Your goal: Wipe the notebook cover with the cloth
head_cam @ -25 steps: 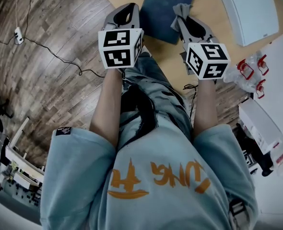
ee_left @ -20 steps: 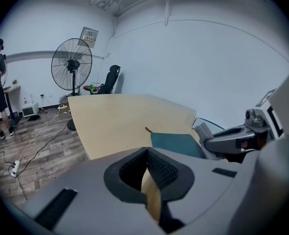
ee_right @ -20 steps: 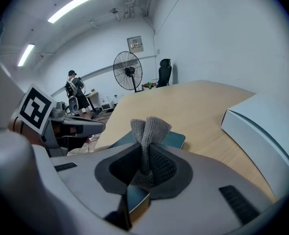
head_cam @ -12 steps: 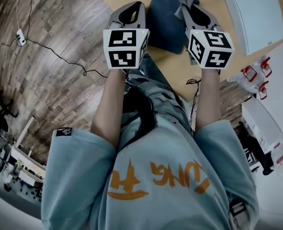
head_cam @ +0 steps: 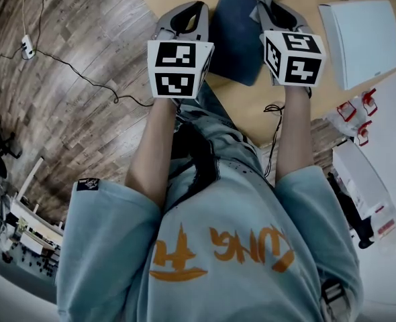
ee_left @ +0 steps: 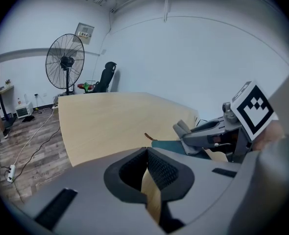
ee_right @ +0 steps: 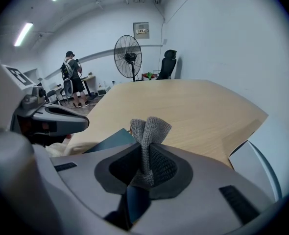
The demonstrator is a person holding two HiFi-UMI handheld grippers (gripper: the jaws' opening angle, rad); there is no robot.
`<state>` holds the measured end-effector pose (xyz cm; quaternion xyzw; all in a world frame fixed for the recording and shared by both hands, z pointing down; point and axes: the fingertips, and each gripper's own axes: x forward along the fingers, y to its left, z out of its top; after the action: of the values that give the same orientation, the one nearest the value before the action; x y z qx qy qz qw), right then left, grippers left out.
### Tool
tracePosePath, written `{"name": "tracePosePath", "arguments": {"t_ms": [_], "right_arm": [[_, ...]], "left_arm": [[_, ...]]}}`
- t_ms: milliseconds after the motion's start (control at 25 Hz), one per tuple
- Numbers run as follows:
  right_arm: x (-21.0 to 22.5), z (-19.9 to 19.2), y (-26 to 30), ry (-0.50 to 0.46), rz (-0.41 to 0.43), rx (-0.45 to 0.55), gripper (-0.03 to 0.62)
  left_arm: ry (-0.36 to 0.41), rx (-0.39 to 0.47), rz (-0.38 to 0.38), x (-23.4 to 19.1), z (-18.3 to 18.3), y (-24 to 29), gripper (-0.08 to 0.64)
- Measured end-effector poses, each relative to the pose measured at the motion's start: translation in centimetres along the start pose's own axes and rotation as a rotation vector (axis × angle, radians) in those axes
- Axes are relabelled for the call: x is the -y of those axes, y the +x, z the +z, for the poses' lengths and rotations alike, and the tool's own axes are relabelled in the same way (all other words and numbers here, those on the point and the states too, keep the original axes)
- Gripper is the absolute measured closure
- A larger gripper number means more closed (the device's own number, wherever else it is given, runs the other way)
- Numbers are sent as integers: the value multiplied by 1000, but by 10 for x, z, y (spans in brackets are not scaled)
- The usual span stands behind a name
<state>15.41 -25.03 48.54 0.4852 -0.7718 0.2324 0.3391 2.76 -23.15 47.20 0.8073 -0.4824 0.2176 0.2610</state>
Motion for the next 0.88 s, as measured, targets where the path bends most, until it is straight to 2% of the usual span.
{"name": "tracePosePath", "arguments": {"t_ms": [400,880], "right_arm": [[-9,-4,8,-138,-8,-59,544],[-26,-17,-4,-164,10,-77,545]], "left_arm": [[-5,-11,-1,2,-6,3,543],[4,-11,-4,6,-12,-9,543]]}}
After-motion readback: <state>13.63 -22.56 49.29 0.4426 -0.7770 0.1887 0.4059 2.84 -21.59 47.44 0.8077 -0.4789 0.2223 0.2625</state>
